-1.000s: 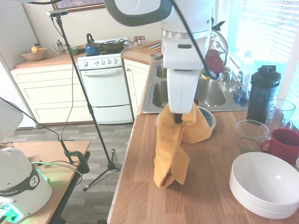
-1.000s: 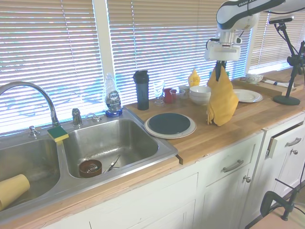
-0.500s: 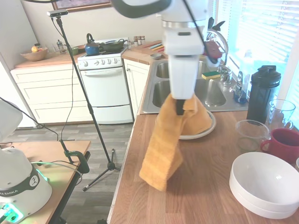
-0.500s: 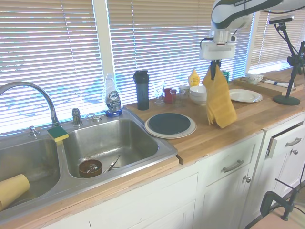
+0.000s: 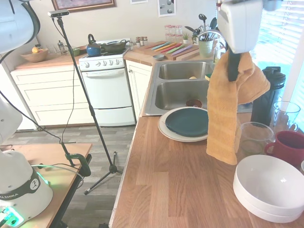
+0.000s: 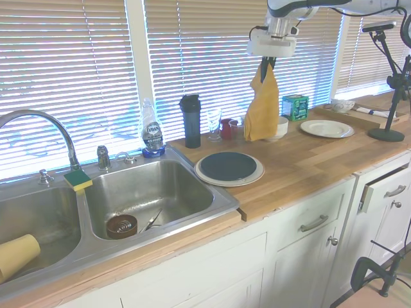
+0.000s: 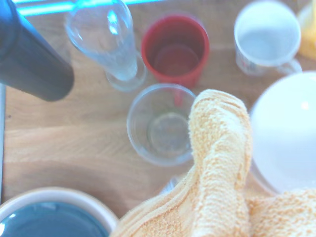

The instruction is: Wipe the blue plate in clockwise motion

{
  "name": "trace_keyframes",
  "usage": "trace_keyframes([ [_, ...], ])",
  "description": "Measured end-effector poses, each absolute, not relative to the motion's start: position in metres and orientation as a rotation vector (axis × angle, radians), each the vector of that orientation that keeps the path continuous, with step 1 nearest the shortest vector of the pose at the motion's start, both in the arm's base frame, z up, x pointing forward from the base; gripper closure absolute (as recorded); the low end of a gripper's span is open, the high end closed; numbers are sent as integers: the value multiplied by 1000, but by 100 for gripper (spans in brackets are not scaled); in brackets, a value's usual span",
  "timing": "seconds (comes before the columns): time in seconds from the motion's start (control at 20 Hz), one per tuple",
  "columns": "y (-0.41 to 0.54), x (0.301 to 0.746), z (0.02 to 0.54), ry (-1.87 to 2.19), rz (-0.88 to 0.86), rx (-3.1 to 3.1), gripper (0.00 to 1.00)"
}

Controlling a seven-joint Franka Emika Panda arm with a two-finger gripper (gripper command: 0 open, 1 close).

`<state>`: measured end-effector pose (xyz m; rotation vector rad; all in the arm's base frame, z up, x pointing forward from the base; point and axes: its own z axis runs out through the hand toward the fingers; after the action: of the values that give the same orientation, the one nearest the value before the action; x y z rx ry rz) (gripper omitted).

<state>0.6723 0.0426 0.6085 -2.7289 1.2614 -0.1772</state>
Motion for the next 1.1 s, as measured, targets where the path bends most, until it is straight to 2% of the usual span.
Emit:
trace_keyframes([
  [0.1,39,685,571,1216,-153,-2769,100],
  [0.2,30,695,501,1185,-107,-2827,100],
  [0.3,17,695,431,1174,-46,-2872,100],
  [0.4,7,686,389,1169,-19,-2898,100],
  [0.6,1,654,376,1139,-4,-2932,100],
  [0.8,1,610,375,1110,12,-2974,100],
  [1.1,-8,539,346,1101,46,-2995,100],
])
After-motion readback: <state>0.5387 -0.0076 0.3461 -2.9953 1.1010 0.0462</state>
